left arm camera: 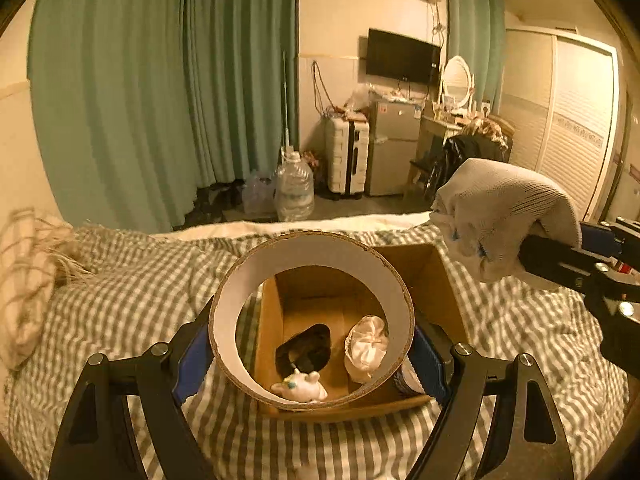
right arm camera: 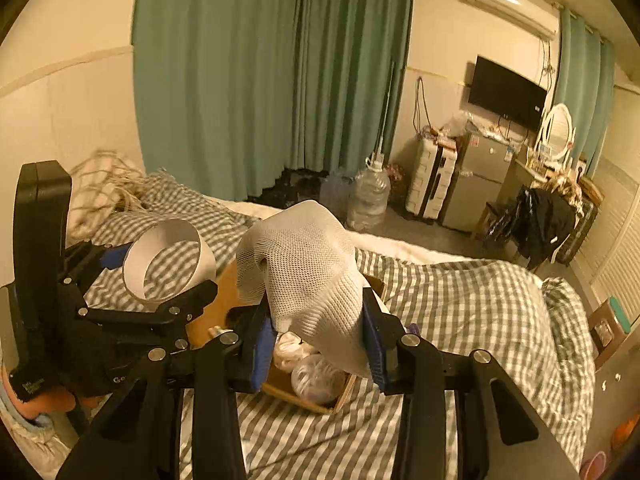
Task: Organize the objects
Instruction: 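Carry the glove and paper ring into the box and open both grippers, then grasp the white plastic strip with the left gripper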
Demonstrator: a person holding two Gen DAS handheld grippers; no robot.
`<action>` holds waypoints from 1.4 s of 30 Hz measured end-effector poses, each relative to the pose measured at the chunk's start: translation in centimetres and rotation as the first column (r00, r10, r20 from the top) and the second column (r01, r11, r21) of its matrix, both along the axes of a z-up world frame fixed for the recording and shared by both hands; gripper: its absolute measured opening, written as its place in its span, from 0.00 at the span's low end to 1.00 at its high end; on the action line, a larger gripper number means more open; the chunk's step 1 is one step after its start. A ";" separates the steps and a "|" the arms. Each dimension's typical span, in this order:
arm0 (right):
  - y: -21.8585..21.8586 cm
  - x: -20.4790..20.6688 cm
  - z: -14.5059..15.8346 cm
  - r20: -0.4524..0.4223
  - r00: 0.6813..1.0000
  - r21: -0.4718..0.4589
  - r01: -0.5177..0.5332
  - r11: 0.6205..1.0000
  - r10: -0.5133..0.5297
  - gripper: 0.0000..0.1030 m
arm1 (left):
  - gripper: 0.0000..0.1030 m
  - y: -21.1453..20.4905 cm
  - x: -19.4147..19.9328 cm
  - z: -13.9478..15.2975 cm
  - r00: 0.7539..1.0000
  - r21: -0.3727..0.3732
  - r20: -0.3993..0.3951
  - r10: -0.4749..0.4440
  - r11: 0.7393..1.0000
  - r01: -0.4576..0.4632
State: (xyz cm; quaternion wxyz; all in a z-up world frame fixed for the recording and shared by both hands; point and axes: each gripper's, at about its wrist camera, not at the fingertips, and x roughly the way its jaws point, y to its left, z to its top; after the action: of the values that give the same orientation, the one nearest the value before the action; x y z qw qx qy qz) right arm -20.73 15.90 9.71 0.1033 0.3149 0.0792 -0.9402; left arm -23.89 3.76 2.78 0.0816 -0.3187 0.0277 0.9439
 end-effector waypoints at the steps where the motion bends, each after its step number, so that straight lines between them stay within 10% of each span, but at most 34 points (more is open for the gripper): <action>1: 0.0 -0.9 -0.6 0.010 1.000 0.003 0.001 1.000 -0.001 0.36 | 0.83 0.2 -0.7 -0.7 1.000 -0.001 0.008 -0.001 1.000 0.001; 11: 0.5 -8.0 -7.0 0.087 0.996 -0.013 0.008 1.000 -0.006 0.37 | 0.83 0.8 -5.2 -6.5 0.995 0.005 0.091 -0.026 1.000 0.026; 16: 1.5 -8.0 -7.6 0.056 0.997 -0.066 0.056 0.996 -0.053 0.65 | 0.94 0.8 -4.6 -6.9 0.998 -0.006 0.067 -0.009 1.000 0.010; 32: 3.4 5.7 1.6 -0.058 0.996 -0.054 0.072 0.996 -0.075 0.73 | 0.97 -3.2 7.6 1.9 0.997 0.006 0.012 0.076 0.997 -0.076; 42: 1.6 12.6 -3.0 -0.022 0.999 -0.067 0.048 0.997 -0.050 0.79 | 0.97 -4.6 14.8 -3.9 0.988 -0.031 0.062 0.142 0.990 -0.140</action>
State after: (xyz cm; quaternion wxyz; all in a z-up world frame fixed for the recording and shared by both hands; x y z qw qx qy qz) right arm -8.11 17.53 6.74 0.0895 0.3020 0.0415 -0.9482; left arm -9.05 -0.80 -1.12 0.0112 -0.3508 0.0151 0.9363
